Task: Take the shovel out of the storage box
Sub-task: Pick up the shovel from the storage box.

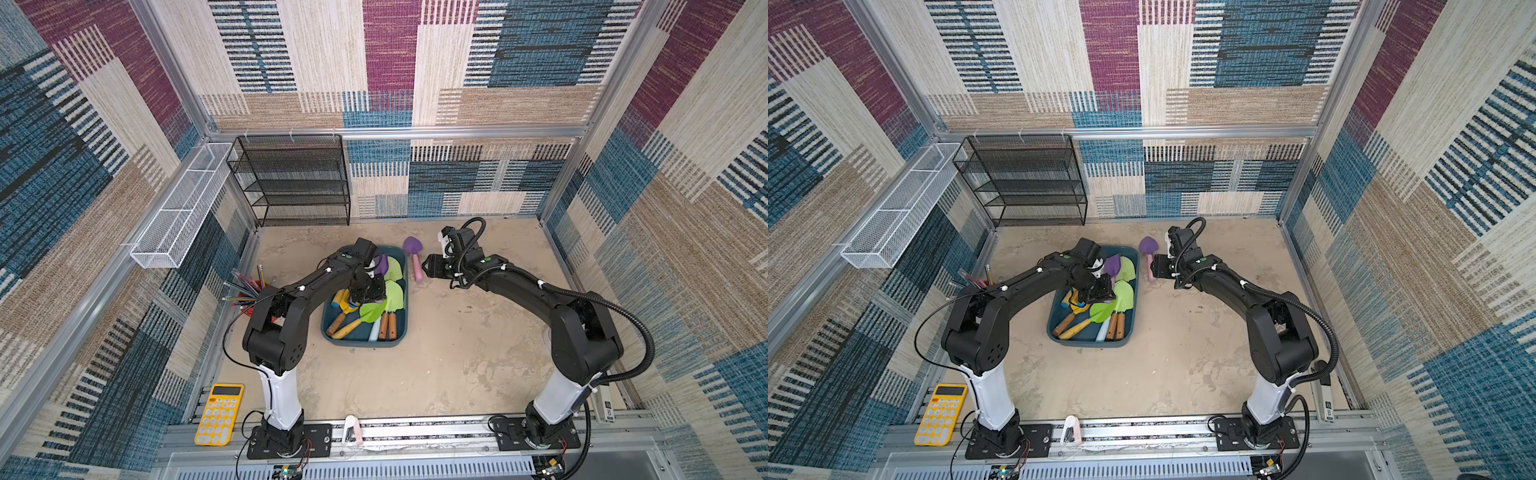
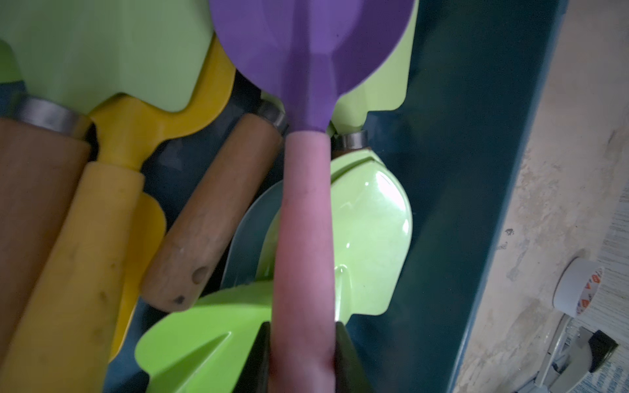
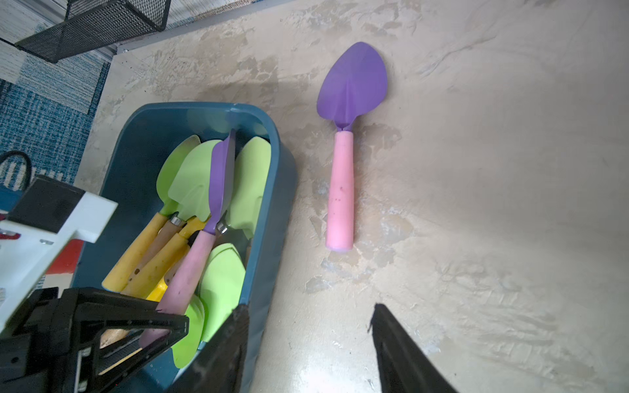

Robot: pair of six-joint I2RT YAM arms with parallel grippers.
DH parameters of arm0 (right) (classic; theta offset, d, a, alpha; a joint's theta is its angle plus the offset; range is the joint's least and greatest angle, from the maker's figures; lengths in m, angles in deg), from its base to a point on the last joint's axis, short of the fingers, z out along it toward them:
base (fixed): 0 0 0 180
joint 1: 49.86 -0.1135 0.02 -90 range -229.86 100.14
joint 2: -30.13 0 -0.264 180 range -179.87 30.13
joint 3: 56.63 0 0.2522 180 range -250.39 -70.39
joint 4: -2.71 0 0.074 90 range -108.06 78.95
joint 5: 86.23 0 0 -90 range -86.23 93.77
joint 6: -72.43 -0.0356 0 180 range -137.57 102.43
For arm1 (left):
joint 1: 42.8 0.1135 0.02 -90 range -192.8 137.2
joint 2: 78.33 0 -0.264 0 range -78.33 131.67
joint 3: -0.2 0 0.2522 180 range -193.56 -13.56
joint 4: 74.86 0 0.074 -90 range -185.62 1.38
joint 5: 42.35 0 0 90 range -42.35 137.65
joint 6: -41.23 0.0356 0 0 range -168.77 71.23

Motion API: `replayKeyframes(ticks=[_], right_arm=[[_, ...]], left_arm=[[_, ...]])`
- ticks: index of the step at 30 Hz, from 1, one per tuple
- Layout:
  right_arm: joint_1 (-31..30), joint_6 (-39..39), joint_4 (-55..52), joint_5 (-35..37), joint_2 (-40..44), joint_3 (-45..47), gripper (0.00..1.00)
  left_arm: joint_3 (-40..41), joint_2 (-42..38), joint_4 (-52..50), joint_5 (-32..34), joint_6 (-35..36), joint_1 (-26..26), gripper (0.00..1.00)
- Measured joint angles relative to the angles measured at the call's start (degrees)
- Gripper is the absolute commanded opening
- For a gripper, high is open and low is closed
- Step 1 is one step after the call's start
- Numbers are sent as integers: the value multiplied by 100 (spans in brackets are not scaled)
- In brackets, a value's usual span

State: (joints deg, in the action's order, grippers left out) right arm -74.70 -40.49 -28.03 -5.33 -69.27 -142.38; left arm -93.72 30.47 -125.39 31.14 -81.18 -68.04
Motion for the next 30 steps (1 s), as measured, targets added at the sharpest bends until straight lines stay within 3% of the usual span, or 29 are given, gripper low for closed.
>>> replayKeyframes(ticks=[7,15,22,30], right_arm=[[0,-68,125,-197,310,243,61],[-4,-358,691,-1051,568,531,74],[-7,-1051,1808,-2426,568,898,78],[-7,-1969,3182,-3574,337,1163,75]], left_arm=[[184,-492,-7,-15,0,13,7],[590,-1038,328,-575,-120,155,7],[1362,-1333,1650,-1810,-894,356,8],[2240,-1403,3936,-2883,-2400,481,8]])
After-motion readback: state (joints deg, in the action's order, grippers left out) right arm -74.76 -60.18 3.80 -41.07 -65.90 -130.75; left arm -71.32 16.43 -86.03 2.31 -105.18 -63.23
